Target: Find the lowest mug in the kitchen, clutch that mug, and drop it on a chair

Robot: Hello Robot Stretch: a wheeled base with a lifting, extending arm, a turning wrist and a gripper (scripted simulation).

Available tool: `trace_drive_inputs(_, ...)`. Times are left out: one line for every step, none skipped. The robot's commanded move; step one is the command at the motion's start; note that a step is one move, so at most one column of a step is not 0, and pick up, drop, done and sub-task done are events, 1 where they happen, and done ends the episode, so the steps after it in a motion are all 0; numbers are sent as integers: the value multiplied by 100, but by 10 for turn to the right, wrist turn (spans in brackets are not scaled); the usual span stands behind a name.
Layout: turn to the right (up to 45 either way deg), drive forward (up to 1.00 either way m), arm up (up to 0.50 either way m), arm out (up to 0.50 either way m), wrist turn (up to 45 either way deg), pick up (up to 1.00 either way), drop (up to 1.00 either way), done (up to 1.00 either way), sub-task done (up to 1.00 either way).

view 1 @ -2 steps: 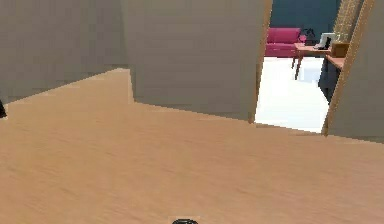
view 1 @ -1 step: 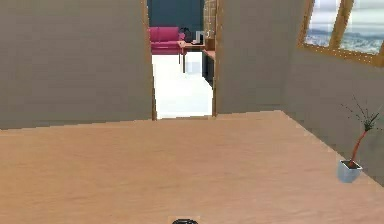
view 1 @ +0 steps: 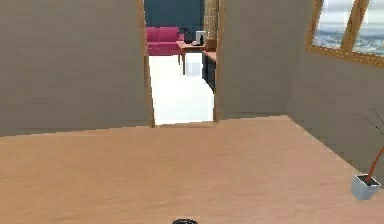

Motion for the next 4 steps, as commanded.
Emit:
trace_drive_inputs(0, 100, 0, 0, 0, 0, 0, 0, 0)
trace_drive_inputs(0, 100, 0, 0, 0, 0, 0, 0, 0)
trace_drive_inputs(30, 0, 0, 0, 0, 0, 0, 0, 0)
trace_drive_inputs(0, 55, 0, 0, 0, 0, 0, 0, 0)
